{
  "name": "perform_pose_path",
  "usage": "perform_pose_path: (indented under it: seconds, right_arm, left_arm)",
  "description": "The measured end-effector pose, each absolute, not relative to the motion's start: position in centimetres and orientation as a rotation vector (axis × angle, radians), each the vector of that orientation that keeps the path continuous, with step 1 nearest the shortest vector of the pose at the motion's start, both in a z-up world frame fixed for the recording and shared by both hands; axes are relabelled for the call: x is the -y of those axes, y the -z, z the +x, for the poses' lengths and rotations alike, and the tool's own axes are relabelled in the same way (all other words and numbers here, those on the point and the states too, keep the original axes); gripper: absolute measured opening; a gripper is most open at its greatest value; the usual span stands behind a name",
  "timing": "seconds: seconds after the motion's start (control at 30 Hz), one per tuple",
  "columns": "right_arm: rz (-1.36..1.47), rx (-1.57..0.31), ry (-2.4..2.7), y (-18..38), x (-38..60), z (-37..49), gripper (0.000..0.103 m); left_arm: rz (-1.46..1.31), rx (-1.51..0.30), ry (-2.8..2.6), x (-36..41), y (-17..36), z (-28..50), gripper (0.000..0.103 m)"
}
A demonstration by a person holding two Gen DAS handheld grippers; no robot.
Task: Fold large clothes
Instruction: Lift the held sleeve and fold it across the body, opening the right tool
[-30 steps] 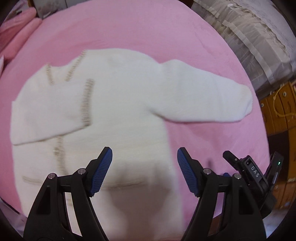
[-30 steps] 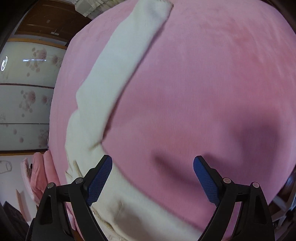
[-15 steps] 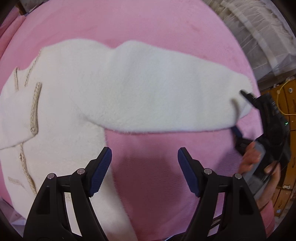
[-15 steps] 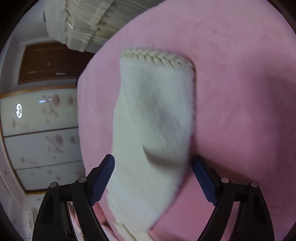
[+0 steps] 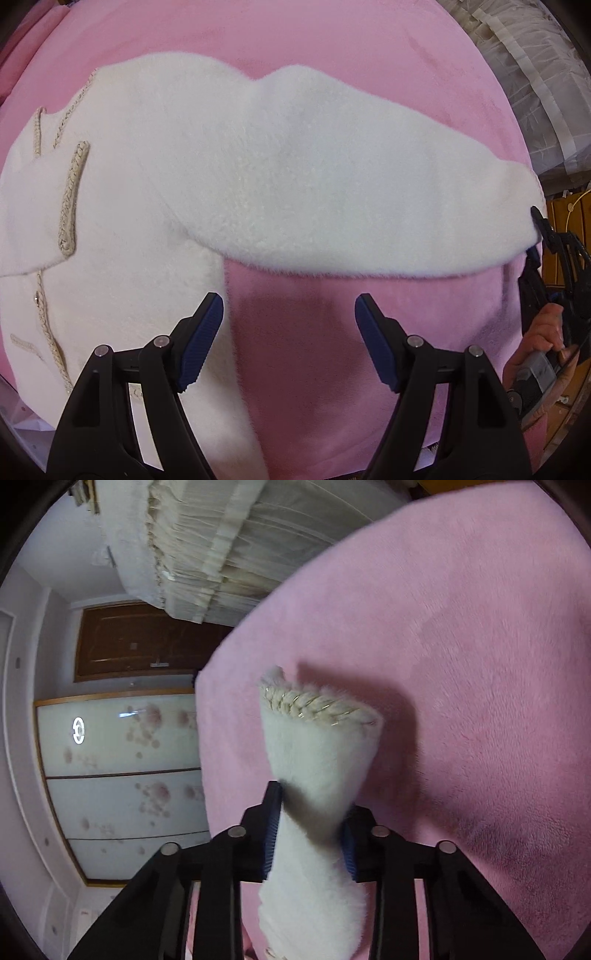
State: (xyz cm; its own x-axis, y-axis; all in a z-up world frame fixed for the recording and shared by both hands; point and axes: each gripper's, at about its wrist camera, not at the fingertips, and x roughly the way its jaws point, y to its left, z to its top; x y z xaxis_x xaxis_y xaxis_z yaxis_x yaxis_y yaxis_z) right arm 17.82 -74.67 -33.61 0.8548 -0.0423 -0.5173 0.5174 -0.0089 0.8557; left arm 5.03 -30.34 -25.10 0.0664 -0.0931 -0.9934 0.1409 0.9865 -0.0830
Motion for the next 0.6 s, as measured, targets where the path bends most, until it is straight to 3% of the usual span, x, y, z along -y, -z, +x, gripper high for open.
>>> perform_pose_path:
  seconds: [0.03,0.13,0.37,0.6]
  right_arm:
    - [1.504,-0.381,0.46,33.0,74.5,17.9,0.013]
    - [1.433,-0.396,0.434,31.4,74.5,17.4,0.01]
    - [1.256,-0.425,0.341,25.9,73.8,21.2,0.009]
    - [1.184,-0.367,0.162,19.5,69.0,26.1,0.009]
  left_arm:
    - [0.034,-1.499,0.184,30.5,25.2,4.8,0.071]
    - [0.028,-1.499,0.205,30.7,24.7,4.2,0.072]
    - [-0.005,-1.433,0.203,28.5,22.2,3.0,0.072]
    - [-0.072,-1.398,0.103,21.4,20.8,2.4,0.072]
